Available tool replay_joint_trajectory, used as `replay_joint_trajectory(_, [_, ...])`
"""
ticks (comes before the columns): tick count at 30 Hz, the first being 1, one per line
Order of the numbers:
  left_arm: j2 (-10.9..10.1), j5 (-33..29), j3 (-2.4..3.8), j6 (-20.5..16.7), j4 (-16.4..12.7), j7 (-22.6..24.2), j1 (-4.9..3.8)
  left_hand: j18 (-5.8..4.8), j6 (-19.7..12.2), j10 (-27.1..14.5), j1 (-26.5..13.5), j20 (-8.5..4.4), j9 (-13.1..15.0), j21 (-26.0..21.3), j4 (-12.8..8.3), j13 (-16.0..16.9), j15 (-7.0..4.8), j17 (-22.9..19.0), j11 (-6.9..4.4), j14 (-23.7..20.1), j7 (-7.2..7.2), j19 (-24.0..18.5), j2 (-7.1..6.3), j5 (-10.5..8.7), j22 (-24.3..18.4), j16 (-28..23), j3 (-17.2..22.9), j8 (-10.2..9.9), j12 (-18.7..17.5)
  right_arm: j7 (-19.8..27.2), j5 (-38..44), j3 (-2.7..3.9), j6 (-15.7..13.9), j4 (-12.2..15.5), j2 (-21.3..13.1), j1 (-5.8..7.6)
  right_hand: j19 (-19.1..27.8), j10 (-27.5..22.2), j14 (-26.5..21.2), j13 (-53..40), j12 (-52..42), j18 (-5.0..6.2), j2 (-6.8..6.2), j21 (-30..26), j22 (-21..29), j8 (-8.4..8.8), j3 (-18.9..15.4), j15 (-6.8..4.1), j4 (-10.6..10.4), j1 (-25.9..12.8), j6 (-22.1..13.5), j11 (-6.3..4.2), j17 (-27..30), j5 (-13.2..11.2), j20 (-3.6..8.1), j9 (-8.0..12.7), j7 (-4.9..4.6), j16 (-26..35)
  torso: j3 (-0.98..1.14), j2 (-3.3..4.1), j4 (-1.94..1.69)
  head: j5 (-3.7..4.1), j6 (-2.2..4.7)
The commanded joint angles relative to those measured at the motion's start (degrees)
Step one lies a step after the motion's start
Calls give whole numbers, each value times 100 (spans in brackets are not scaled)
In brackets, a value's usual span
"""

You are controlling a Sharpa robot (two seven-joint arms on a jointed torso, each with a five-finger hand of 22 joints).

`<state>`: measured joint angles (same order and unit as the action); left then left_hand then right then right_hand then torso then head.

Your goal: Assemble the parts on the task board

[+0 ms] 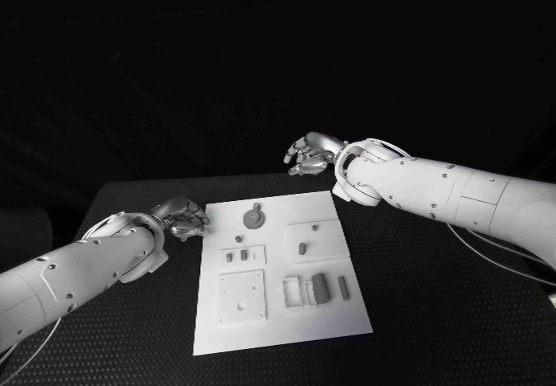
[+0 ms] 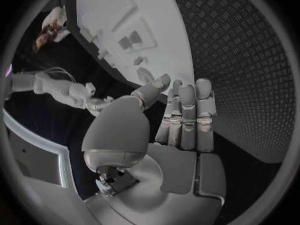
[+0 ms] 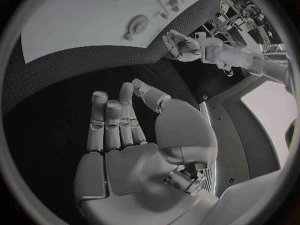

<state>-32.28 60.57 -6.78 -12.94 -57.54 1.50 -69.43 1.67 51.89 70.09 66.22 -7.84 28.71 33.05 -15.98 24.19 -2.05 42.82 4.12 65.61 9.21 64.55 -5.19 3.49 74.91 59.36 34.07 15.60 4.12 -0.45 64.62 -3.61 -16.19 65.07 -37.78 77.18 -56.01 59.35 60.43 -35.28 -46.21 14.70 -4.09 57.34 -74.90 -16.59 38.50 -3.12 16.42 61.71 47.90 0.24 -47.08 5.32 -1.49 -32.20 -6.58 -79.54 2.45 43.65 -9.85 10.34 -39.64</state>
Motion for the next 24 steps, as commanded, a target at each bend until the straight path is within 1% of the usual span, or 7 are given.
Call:
replay_joint_trajectory(1, [-157,-1974,39,-8,-125,29,-40,316,35,-107,-112,56,24,-210,41,10,37,-153,51,-198,18,-209,-6,-38,-31,-260,14,41,-19,123,111,-1,332,148,-111,-43,-38,-456,36,627,823,30,-6,-41,-29,38,49,77,-7,60,174,386,75,10,-6,37,-316,21,-8,-3,-6,18,27])
replay_joint_trajectory(6, [-498,-2725,106,212,-458,284,-97,181,-27,-170,-355,182,77,-812,-9,56,143,-591,132,-460,1,-571,30,-17,-383,-1061,-149,81,7,144,667,-35,436,435,-325,-144,-127,-185,158,1337,1842,30,-61,-138,18,32,18,172,6,185,161,466,227,11,9,107,-352,117,-8,-5,0,40,70])
replay_joint_trajectory(11, [-758,-3155,110,350,-808,432,-166,62,-76,-189,-427,308,112,-1301,-22,56,298,-817,171,-667,-25,-853,34,-26,-684,-1728,-243,105,0,121,1363,-126,450,640,-488,-234,-162,-135,199,1631,2306,30,-166,-188,24,26,-2,249,4,310,152,550,276,11,11,156,-329,145,-15,-10,6,70,91])
replay_joint_trajectory(13, [-849,-3275,112,220,-973,499,-170,55,-84,-172,-424,341,122,-1396,-24,43,334,-842,166,-679,-32,-878,32,-29,-744,-1884,-265,113,1,95,1699,-152,468,710,-541,-283,-179,-55,218,1714,2427,30,-208,-199,21,9,-14,259,8,344,176,552,289,11,11,169,-311,147,-21,-16,11,77,105])
replay_joint_trajectory(16, [-957,-3583,113,267,-1170,615,-170,30,-61,-198,-316,442,138,-1605,-36,-12,444,-874,181,-814,-57,-1033,35,-1,-851,-2186,-211,141,-11,47,2163,-201,555,831,-633,-361,-197,49,240,1791,2535,30,-298,-212,19,-14,-27,251,4,359,214,544,307,13,11,182,-297,156,-48,-40,35,65,107])
replay_joint_trajectory(21, [-1058,-3789,113,319,-1379,695,-169,33,-66,-208,-306,478,140,-1674,-36,-45,476,-858,183,-841,-72,-1067,32,0,-878,-2297,-219,142,-19,-75,2687,-262,533,1006,-774,-472,-240,188,289,1880,2660,30,-418,-230,22,-44,-37,237,-25,326,269,529,336,13,15,200,-279,178,-80,-57,51,62,101])
replay_joint_trajectory(24, [-1072,-3803,112,321,-1409,718,-168,33,-76,-226,-308,489,139,-1698,-36,-59,486,-850,187,-850,-75,-1080,32,-1,-886,-2337,-227,138,-24,-137,2880,-287,478,1028,-780,-502,-251,191,297,1935,2753,30,-517,-249,28,-40,-41,245,-52,284,266,540,352,14,14,217,-275,197,-74,-56,60,26,120])
